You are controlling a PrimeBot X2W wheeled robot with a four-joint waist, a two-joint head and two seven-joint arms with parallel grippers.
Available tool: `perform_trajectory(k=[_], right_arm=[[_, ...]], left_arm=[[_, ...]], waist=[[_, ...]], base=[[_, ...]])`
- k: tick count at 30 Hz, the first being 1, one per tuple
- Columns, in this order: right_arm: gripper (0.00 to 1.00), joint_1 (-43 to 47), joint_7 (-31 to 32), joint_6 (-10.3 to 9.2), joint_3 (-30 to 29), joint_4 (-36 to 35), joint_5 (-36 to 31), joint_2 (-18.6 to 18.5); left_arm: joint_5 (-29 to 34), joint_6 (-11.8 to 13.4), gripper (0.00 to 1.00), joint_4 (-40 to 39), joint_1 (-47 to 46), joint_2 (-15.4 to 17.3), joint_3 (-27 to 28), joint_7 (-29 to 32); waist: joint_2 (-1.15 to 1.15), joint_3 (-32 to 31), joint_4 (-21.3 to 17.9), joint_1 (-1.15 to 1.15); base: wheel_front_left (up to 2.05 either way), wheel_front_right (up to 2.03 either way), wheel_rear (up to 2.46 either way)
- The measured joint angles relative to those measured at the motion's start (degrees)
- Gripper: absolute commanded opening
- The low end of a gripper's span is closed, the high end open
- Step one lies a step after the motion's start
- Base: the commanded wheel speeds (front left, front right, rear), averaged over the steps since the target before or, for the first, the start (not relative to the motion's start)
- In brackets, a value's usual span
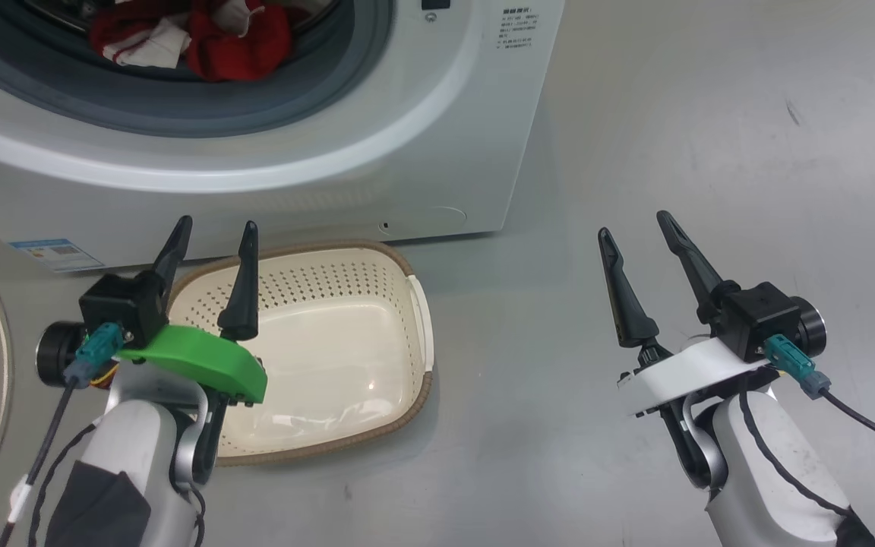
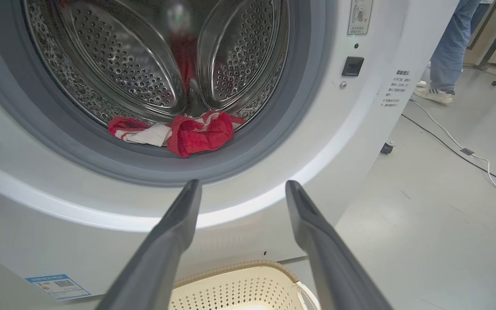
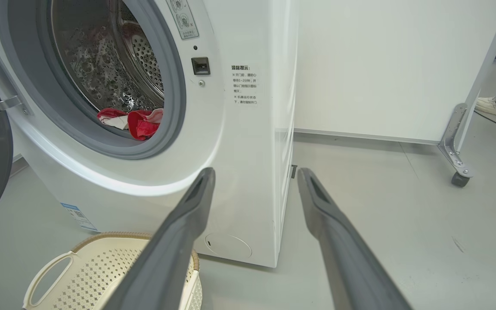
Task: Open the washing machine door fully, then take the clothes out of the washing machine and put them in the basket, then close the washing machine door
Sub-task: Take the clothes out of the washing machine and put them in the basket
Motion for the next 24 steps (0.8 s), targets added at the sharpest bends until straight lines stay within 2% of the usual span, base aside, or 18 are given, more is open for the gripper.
perform_trajectory(k=[5,14,24], right_arm=[[1.0,-2.04,0.0,0.02,1.35,-1.09,-0.05,-0.02],[1.0,-7.48,0.0,0.02,4.53,-3.82,1.46,-0.07],[1.0,-12.24,0.0,-0.03,8.37,-5.37,4.98,-0.11]], left_arm=[[-1.83,-1.64,1.0,4.32,-5.69,-0.08,0.21,3.98],[-5.64,-2.74,1.0,8.83,-18.84,0.57,3.45,11.12],[-7.79,-3.19,1.0,12.79,-32.16,5.55,8.87,15.9]], waist=[[0.0,3.69,-1.14,0.0],[0.0,11.46,-4.11,0.0],[0.0,18.74,-7.96,0.01]], base=[[0.0,0.0,0.0],[0.0,0.0,0.0],[0.0,0.0,0.0]])
